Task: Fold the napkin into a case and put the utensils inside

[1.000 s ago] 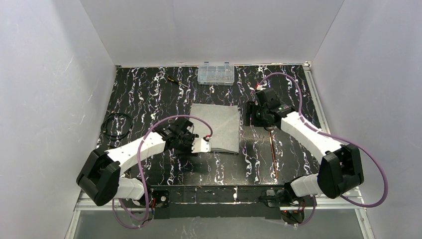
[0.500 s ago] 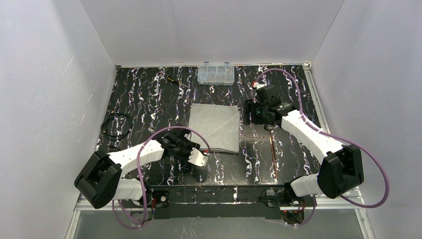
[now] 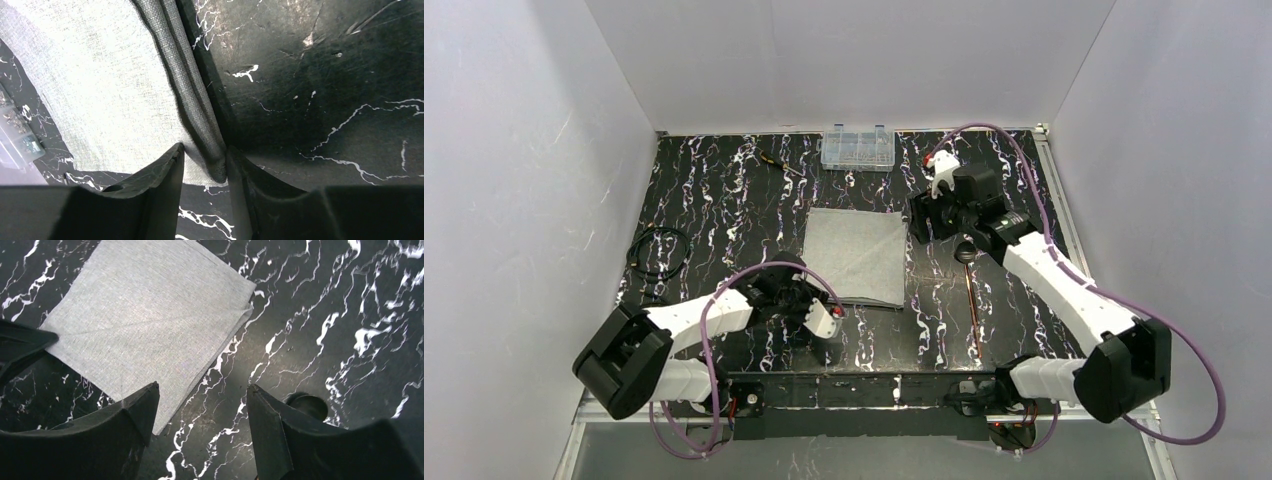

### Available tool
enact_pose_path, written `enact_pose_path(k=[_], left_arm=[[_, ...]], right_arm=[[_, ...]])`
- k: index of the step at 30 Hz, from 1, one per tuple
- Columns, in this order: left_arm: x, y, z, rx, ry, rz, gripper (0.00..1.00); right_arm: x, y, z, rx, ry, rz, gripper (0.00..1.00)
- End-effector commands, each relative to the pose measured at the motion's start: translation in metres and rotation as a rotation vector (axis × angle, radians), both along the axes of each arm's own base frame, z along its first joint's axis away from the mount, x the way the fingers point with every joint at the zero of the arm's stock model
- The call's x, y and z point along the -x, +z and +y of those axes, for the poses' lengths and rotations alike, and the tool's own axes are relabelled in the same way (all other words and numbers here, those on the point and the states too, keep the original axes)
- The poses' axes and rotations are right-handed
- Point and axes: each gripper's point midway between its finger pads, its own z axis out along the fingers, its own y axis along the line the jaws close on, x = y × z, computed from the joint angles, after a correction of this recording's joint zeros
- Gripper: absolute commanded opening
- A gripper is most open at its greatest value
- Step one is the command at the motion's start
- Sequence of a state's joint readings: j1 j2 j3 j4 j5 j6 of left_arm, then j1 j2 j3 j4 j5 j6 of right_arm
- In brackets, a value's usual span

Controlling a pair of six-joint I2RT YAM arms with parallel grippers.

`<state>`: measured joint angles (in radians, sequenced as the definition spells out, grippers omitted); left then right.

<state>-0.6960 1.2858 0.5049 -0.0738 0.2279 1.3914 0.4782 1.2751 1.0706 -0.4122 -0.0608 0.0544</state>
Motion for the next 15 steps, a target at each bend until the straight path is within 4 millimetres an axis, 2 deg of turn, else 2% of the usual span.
enact_pose_path(k=[1, 7, 11, 15], left_arm=[[0.024, -0.034, 0.019, -0.089, -0.004, 0.103, 0.30], [0.001, -0.031, 0.020, -0.071, 0.114, 0.058, 0.02], [-0.001, -0.021, 0.021, -0.025, 0.165, 0.104, 0.00], [0.001, -0.013, 0.020, 0.006, 0.173, 0.131, 0.00]], right_arm=[[0.013, 0.010, 0.006, 0.075, 0.236, -0.168, 0.73], [0.038, -0.014, 0.008, 0.243, 0.430, -0.269, 0.77], [0.060, -0.032, 0.022, 0.306, 0.539, -0.322, 0.77], [0.086, -0.055, 0.032, 0.358, 0.654, -0.286, 0.77]])
